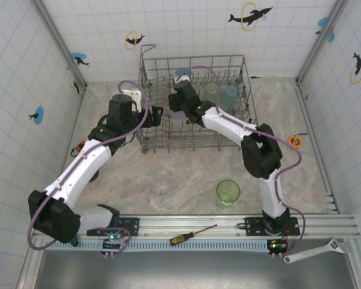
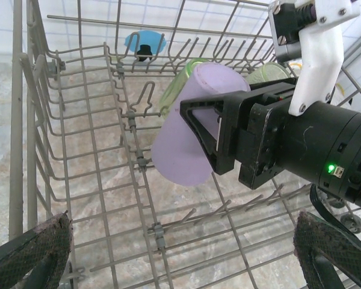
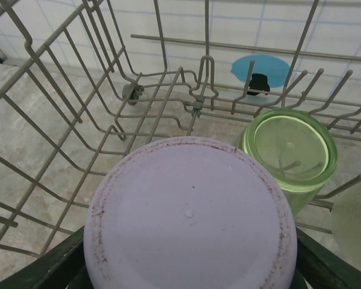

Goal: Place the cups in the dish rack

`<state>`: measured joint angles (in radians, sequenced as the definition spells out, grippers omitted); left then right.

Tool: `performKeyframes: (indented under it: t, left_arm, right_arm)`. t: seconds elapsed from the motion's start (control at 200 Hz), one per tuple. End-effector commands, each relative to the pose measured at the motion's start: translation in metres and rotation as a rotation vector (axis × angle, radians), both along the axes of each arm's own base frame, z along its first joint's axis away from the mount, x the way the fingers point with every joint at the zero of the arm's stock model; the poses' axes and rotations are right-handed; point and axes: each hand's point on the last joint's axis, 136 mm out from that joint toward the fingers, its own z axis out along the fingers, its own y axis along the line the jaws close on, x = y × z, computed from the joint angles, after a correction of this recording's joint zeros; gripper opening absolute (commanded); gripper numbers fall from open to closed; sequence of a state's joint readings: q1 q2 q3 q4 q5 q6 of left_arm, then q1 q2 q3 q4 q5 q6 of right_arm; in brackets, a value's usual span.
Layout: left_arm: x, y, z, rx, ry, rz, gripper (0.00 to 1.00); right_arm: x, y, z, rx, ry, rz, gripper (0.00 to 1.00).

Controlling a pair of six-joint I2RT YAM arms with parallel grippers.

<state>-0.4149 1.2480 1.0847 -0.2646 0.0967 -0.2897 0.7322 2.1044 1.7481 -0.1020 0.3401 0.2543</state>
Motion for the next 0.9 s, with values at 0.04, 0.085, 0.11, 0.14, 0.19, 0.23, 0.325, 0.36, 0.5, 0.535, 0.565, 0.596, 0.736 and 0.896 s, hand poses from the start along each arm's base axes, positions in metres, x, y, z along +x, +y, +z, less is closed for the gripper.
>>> performKeyframes:
  t: [0.04, 0.085, 0.11, 0.14, 0.19, 0.23, 0.325, 0.36, 0.5, 0.535, 0.565, 0.596, 0.736, 0.896]
  left_arm:
    - [-0.006, 0.005, -0.02, 0.024, 0.06, -0.002, 0.98]
    - [-0.006, 0.006, -0.021, 0.026, 0.06, 0.0, 0.98]
    - [-0.007, 0.006, -0.021, 0.027, 0.062, -0.001, 0.97]
    - [-0.007, 0.006, -0.022, 0.029, 0.062, 0.0, 0.98]
    - [-0.007, 0.006, -0.023, 0.028, 0.063, 0.001, 0.98]
    - [-0.007, 0.006, -0.024, 0.029, 0.065, 0.0, 0.98]
    - [-0.007, 0.005, -0.026, 0.029, 0.07, -0.003, 0.98]
    - [-0.007, 0.005, -0.026, 0.028, 0.071, -0.004, 0.98]
    - [-0.007, 0.004, -0.026, 0.027, 0.071, -0.007, 0.97]
    - [-0.007, 0.005, -0.026, 0.028, 0.07, -0.006, 0.97]
    - [-0.007, 0.005, -0.026, 0.029, 0.07, -0.006, 0.98]
    - [-0.007, 0.005, -0.026, 0.03, 0.07, -0.006, 0.98]
    - [-0.008, 0.006, -0.028, 0.033, 0.074, -0.003, 0.98]
    - [-0.008, 0.007, -0.03, 0.039, 0.077, -0.002, 0.97]
  right_arm:
    - [0.001, 0.003, -0.005, 0.018, -0.02, -0.005, 0.65]
    - [0.0, 0.004, -0.008, 0.018, -0.018, 0.0, 0.65]
    - [-0.001, 0.005, -0.009, 0.02, -0.016, 0.002, 0.65]
    - [-0.001, 0.005, -0.012, 0.02, -0.012, 0.004, 0.65]
    - [-0.001, 0.006, -0.015, 0.022, -0.008, 0.007, 0.65]
    - [-0.001, 0.007, -0.016, 0.025, -0.006, 0.008, 0.65]
    - [0.0, 0.009, -0.022, 0.025, 0.001, 0.012, 0.65]
    - [0.0, 0.009, -0.023, 0.025, 0.002, 0.012, 0.65]
    - [0.001, 0.012, -0.031, 0.028, 0.013, 0.015, 0.65]
    - [0.001, 0.013, -0.034, 0.029, 0.017, 0.016, 0.65]
    - [0.002, 0.014, -0.034, 0.034, 0.017, 0.019, 0.65]
    - [0.002, 0.015, -0.035, 0.035, 0.019, 0.022, 0.65]
    - [0.003, 0.019, -0.043, 0.04, 0.033, 0.026, 0.66]
    - [0.003, 0.018, -0.054, 0.033, 0.064, 0.014, 0.69]
